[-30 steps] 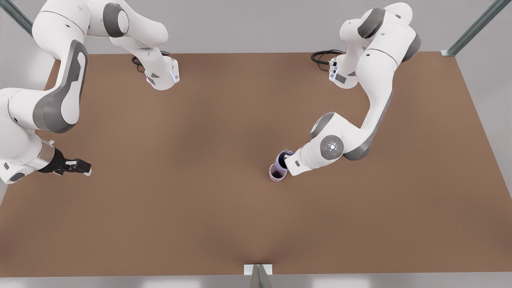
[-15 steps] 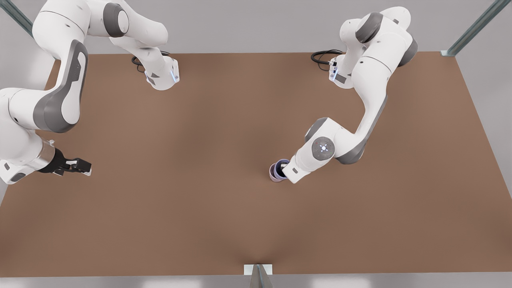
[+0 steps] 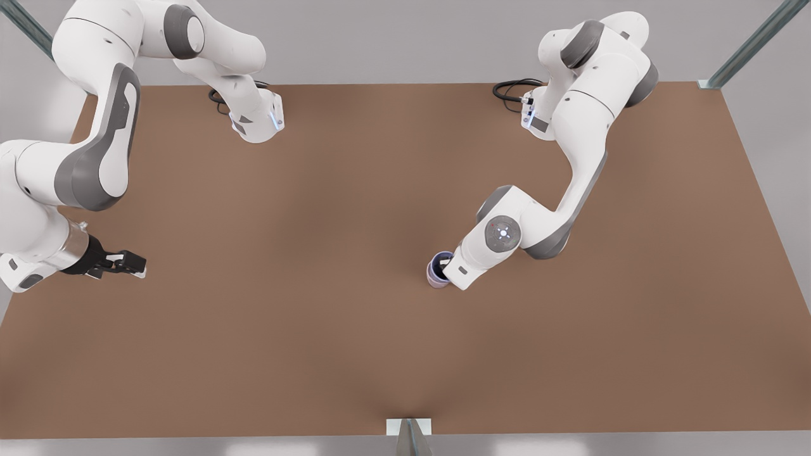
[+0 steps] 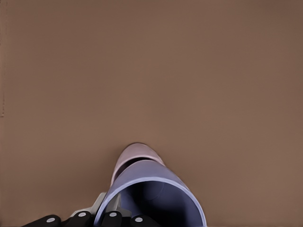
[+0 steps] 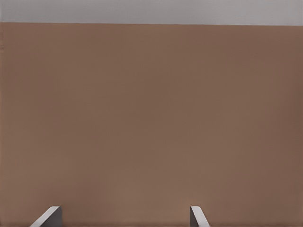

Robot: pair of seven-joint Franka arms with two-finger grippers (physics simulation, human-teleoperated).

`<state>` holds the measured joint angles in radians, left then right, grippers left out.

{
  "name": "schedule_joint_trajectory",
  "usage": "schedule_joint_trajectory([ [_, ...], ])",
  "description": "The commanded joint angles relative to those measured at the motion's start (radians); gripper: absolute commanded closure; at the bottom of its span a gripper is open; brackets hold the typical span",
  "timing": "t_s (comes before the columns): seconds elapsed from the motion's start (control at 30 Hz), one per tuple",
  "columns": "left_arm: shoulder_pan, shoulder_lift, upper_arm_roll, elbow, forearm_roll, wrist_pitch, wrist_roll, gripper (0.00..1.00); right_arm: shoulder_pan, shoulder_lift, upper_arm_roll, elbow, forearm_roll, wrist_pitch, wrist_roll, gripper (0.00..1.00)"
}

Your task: Stack the cups, with the pink cup at the bottom and the purple cup at the top

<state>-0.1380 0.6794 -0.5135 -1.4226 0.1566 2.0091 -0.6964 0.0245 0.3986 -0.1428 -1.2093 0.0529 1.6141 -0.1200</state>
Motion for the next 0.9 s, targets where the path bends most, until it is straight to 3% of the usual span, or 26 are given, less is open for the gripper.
schedule_joint_trajectory([
  [0.0, 0.0, -0.001, 0.0, -0.001, -0.002, -0.013, -0.089, 0.79, 0.0, -0.001, -0.001, 0.001, 0.001, 0.0, -0.007, 0.0],
  [0.33, 0.0, 0.026, 0.0, 0.001, 0.0, -0.01, -0.086, 0.79, 0.0, -0.003, -0.001, 0.001, 0.001, 0.0, -0.007, 0.0],
  [0.37, 0.0, 0.028, 0.0, 0.001, 0.011, -0.01, -0.086, 0.68, 0.0, -0.001, -0.001, 0.001, 0.001, 0.0, -0.007, 0.0],
  [0.4, 0.0, 0.029, 0.0, 0.001, 0.017, -0.01, -0.084, 0.65, 0.0, -0.001, 0.0, 0.001, 0.001, 0.0, -0.007, 0.0],
  [0.7, 0.0, 0.029, 0.0, 0.002, 0.02, -0.01, -0.084, 0.63, 0.0, -0.001, -0.001, 0.001, 0.001, 0.0, -0.007, 0.0],
  [0.73, 0.0, 0.029, 0.0, 0.002, 0.02, -0.012, -0.083, 0.56, 0.0, -0.001, -0.001, 0.002, 0.001, 0.0, -0.007, 0.0],
  [0.77, 0.0, 0.028, 0.0, 0.002, 0.02, -0.013, -0.083, 0.4, 0.0, -0.001, -0.001, 0.001, 0.001, 0.0, -0.007, 0.0],
  [0.8, 0.0, 0.028, 0.0, 0.002, 0.021, -0.013, -0.084, 0.13, 0.0, -0.003, -0.001, 0.001, 0.001, 0.0, -0.007, 0.0],
  [0.83, 0.0, 0.026, 0.0, 0.002, 0.021, -0.013, -0.084, 0.0, 0.0, -0.001, -0.001, 0.001, 0.001, 0.0, -0.007, 0.0],
  [0.87, 0.0, 0.026, 0.0, 0.002, 0.029, -0.012, -0.086, 0.0, 0.0, -0.001, -0.001, 0.001, 0.001, 0.0, -0.007, 0.0],
])
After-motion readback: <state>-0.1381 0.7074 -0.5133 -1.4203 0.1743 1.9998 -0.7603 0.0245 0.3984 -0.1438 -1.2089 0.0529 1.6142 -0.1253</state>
